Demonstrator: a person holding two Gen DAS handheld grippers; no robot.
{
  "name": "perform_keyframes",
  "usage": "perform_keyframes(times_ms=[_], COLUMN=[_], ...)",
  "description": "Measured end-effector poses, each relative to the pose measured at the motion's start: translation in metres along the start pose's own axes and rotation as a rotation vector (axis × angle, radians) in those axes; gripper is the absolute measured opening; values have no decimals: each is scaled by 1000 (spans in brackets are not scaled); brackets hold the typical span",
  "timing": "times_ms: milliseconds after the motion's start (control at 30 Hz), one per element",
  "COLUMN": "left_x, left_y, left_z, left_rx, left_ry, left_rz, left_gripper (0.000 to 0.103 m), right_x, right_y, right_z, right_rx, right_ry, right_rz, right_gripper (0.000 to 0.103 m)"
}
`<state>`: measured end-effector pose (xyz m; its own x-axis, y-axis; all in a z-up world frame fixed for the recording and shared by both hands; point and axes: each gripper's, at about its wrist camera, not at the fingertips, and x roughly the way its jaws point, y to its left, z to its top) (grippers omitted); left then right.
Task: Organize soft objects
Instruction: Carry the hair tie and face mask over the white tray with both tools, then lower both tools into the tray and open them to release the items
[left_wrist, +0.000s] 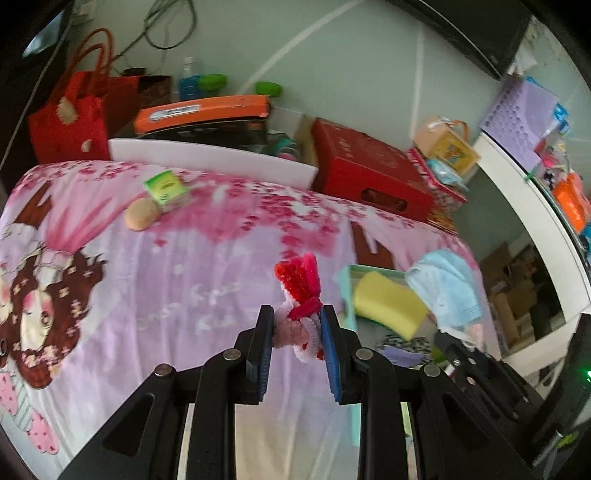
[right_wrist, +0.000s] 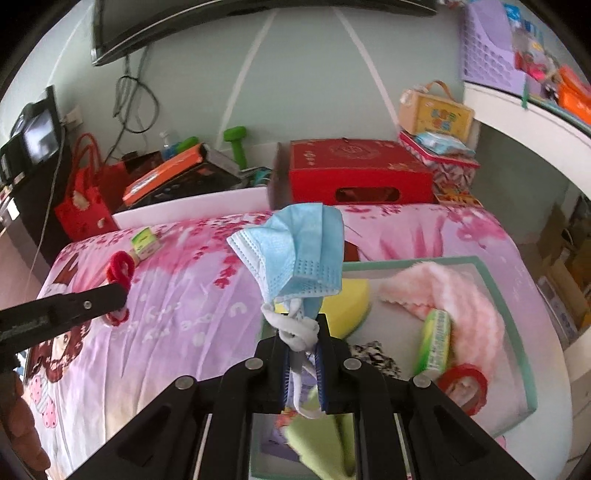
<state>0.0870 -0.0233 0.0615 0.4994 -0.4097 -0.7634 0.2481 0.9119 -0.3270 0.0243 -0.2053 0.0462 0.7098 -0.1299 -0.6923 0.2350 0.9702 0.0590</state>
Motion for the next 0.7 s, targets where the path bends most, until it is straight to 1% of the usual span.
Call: perform_keyframes(times_ms=[133,333,567,700], left_x=[7,23,33,39], left_y=[-20,-48,-81,-103], left_z=[0,-4,-11,-20], left_rx=[44,99,182,243], left_ry=[7,31,34,42], left_rz=[-18,-90,-123,-149], left_gripper=[26,26,27,27], right_x=[4,2,-3,-8], right_y=[-24,-63,-109,-126], right_z=[0,0,-2,-4], right_rx=[47,118,202,242], right_ry=[15,18,22,15], right_rz=[-32,-108,-181,-192], right_gripper=[12,12,12,12])
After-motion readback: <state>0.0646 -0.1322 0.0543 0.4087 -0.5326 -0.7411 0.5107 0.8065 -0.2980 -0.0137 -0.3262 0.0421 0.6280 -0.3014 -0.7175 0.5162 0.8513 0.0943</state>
